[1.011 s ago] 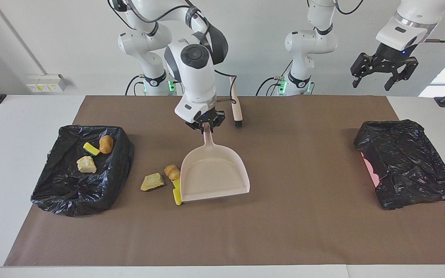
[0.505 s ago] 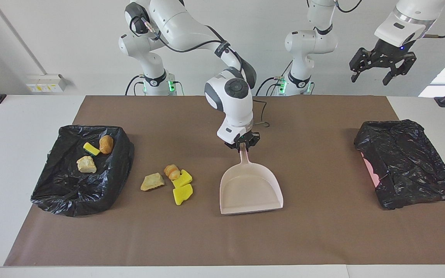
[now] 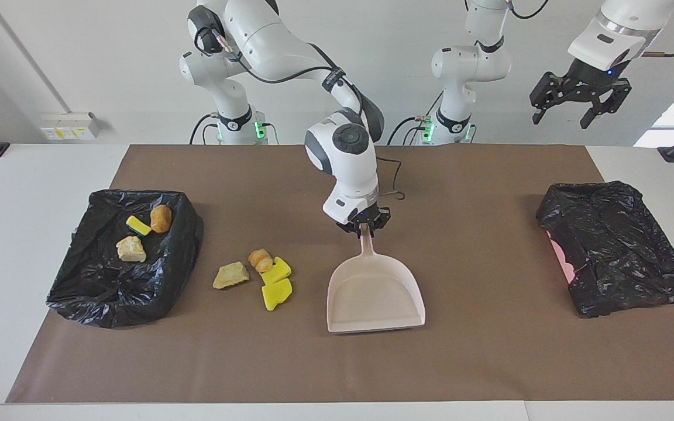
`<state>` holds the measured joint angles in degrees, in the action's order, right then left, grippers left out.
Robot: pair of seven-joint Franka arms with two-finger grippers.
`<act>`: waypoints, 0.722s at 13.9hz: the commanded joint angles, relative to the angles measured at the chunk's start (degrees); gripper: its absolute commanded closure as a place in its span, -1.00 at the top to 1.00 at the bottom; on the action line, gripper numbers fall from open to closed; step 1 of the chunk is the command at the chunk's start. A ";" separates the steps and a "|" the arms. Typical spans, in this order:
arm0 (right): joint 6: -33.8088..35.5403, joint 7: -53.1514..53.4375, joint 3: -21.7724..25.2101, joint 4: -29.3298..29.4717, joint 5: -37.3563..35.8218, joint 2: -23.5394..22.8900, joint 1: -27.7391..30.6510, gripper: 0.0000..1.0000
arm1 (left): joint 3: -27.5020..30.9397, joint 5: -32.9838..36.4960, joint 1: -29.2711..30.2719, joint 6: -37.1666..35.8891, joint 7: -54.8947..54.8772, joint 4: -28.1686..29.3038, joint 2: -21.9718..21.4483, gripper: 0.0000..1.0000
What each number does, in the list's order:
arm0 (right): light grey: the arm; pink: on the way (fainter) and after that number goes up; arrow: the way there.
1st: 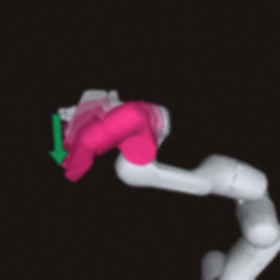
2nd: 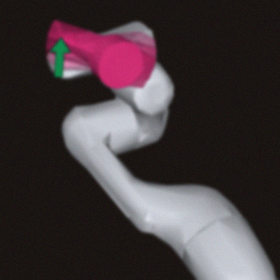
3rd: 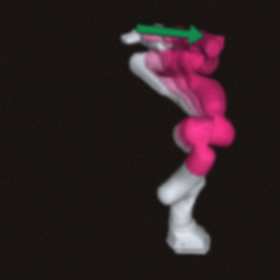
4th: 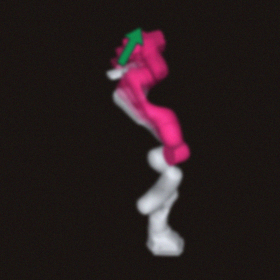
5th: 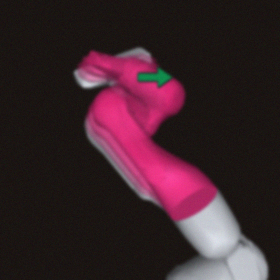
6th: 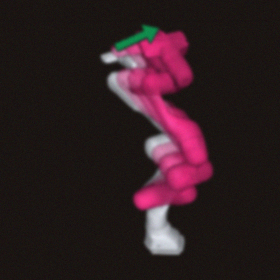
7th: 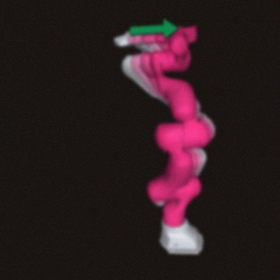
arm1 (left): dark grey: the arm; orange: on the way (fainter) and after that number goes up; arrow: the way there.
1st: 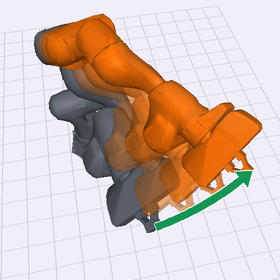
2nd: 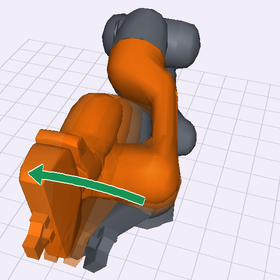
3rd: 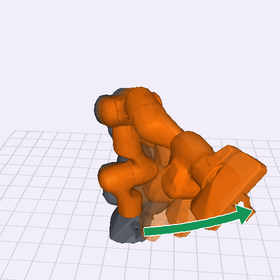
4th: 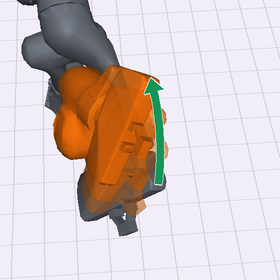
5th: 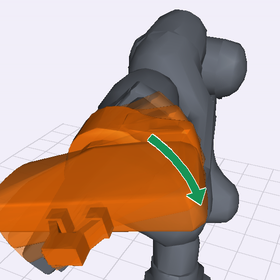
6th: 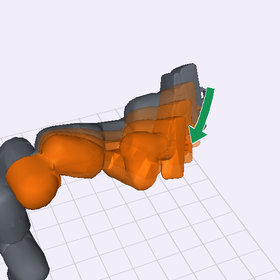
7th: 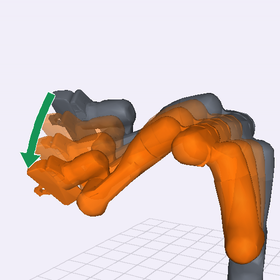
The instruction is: Sweep and dump trash in bin
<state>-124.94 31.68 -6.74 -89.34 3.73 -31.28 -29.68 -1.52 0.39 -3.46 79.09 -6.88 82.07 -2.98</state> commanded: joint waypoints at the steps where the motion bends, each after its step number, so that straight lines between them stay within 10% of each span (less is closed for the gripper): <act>1: -1.62 -0.31 -0.29 -2.67 0.75 0.95 0.32 -0.70 | -0.24 -0.30 0.73 1.15 -0.86 0.37 -0.54 1.00; 3: -3.29 -0.31 -0.29 -3.90 0.92 1.30 0.23 -0.53 | -0.24 -0.30 0.73 1.15 -0.86 0.37 -0.54 1.00; 4: -3.29 -0.31 -0.20 -3.91 0.84 1.30 0.32 -0.12 | -0.24 -0.30 0.73 1.06 -0.77 0.46 -0.62 1.00; 5: -2.86 -0.65 -0.20 -3.65 0.32 1.39 0.23 0.99 | -0.24 -0.30 0.73 1.15 -0.86 0.81 -0.71 1.00; 10: -1.54 -1.01 -0.20 -3.29 1.27 4.20 0.49 1.00 | -0.33 -0.30 0.65 0.80 0.11 0.90 -0.71 1.00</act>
<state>-126.46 31.57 -6.82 -90.94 3.71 -29.79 -29.73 -1.52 0.39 -3.46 79.34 -6.85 82.12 -2.98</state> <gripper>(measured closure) 0.066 0.000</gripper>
